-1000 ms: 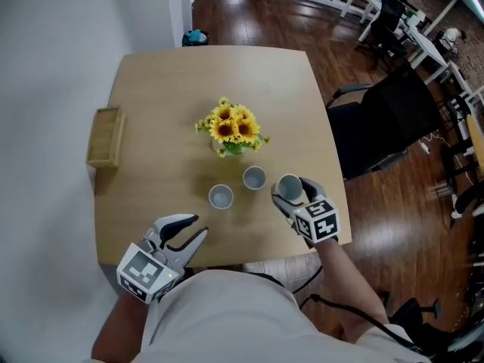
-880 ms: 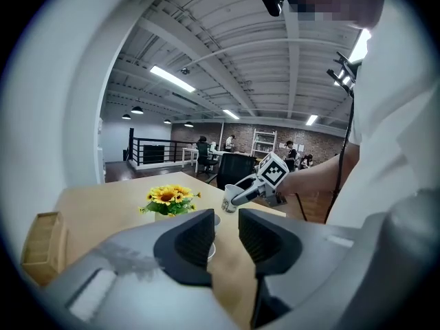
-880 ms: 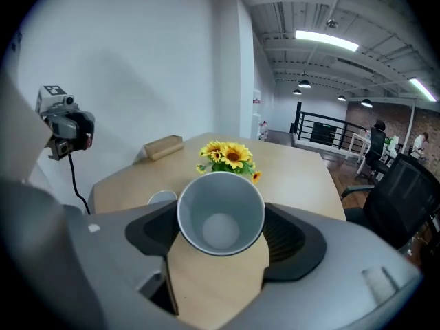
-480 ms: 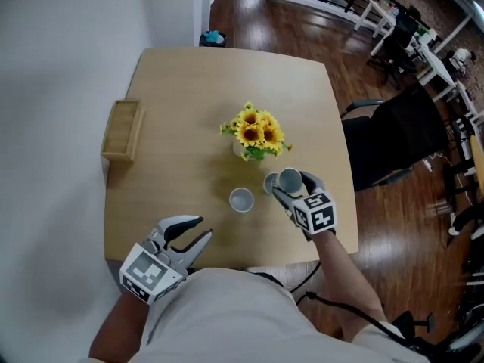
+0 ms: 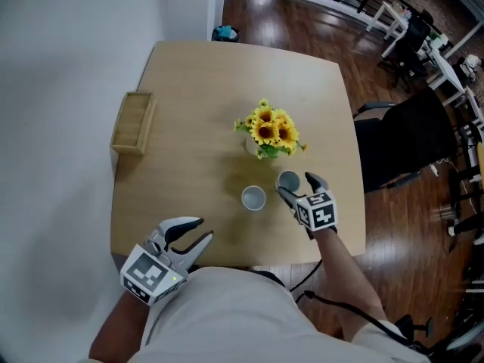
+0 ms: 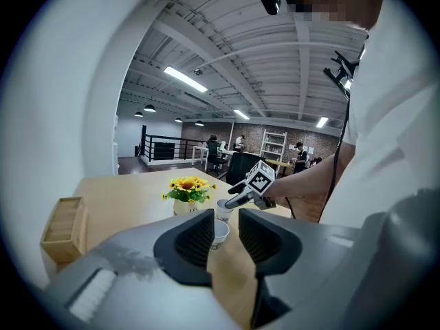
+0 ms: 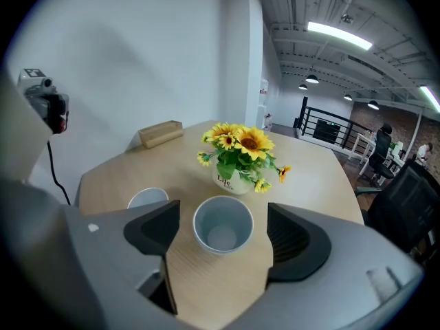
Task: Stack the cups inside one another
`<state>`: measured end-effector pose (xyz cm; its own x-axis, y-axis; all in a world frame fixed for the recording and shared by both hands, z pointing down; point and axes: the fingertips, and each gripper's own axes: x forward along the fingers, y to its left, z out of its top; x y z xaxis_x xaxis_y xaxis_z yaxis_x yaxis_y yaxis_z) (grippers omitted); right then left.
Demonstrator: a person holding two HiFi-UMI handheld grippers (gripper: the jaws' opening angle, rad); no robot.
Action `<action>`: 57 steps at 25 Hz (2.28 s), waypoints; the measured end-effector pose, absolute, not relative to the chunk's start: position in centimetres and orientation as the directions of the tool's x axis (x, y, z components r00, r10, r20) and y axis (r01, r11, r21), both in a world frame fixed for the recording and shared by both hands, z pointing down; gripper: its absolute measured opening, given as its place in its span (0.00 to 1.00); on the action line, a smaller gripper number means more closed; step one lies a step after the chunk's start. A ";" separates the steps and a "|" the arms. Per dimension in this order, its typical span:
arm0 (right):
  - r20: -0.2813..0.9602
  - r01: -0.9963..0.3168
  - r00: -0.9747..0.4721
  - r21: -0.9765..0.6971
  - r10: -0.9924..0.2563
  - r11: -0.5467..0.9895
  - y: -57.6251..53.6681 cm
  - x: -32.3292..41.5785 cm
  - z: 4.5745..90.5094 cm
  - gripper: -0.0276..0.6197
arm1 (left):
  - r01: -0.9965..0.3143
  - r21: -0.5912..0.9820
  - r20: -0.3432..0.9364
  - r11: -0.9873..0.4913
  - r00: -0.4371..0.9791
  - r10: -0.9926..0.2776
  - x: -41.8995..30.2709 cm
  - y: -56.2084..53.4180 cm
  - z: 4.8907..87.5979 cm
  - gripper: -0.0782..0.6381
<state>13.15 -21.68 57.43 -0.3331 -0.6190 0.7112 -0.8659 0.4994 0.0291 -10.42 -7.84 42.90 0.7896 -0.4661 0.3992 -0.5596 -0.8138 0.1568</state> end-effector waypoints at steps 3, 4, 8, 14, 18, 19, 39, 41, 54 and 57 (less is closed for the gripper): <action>0.711 -0.866 -0.335 0.026 -0.619 0.499 -21.4 12.9 57.2 0.65 | -0.553 0.161 0.403 -0.817 0.793 -0.457 -10.4 -7.9 43.1 0.29; 0.708 -0.866 -0.336 0.026 -0.621 0.499 -21.3 12.7 57.0 0.65 | -0.549 0.164 0.402 -0.820 0.796 -0.452 -10.3 -8.0 43.1 0.29; 0.696 -0.860 -0.350 0.028 -0.628 0.509 -20.2 11.4 55.9 0.65 | -0.517 0.164 0.391 -0.840 0.816 -0.426 -10.0 -8.2 42.8 0.30; 0.710 -0.793 -0.414 0.028 -0.570 0.609 -17.4 5.8 56.2 0.65 | -0.488 0.173 0.373 -0.855 0.836 -0.402 -9.8 -8.3 42.7 0.31; 0.733 -0.756 -0.438 0.014 -0.521 0.655 -16.6 2.6 58.1 0.66 | -0.474 0.167 0.361 -0.865 0.845 -0.393 -10.0 -8.3 42.6 0.38; 0.739 -0.750 -0.438 0.013 -0.512 0.661 -16.7 2.0 58.7 0.66 | -0.474 0.167 0.364 -0.864 0.844 -0.393 -10.3 -8.3 42.7 0.38; 0.732 -0.768 -0.450 -0.025 -0.511 0.640 -17.2 1.5 56.9 0.60 | -0.467 0.189 0.374 -0.864 0.848 -0.376 -10.9 -9.0 43.7 0.39; 0.714 -0.774 -0.454 -0.019 -0.533 0.633 -17.7 2.0 55.0 0.60 | -0.460 0.198 0.371 -0.866 0.853 -0.368 -10.4 -9.1 43.7 0.39; 0.657 -0.839 -0.375 0.059 -0.654 0.541 -21.3 10.6 49.4 0.60 | -0.451 0.201 0.334 -0.869 0.866 -0.372 -7.1 -9.7 43.0 0.39; 0.669 -0.840 -0.364 0.064 -0.648 0.539 -21.7 11.8 50.4 0.60 | -0.468 0.192 0.334 -0.863 0.857 -0.391 -6.8 -9.9 42.9 0.39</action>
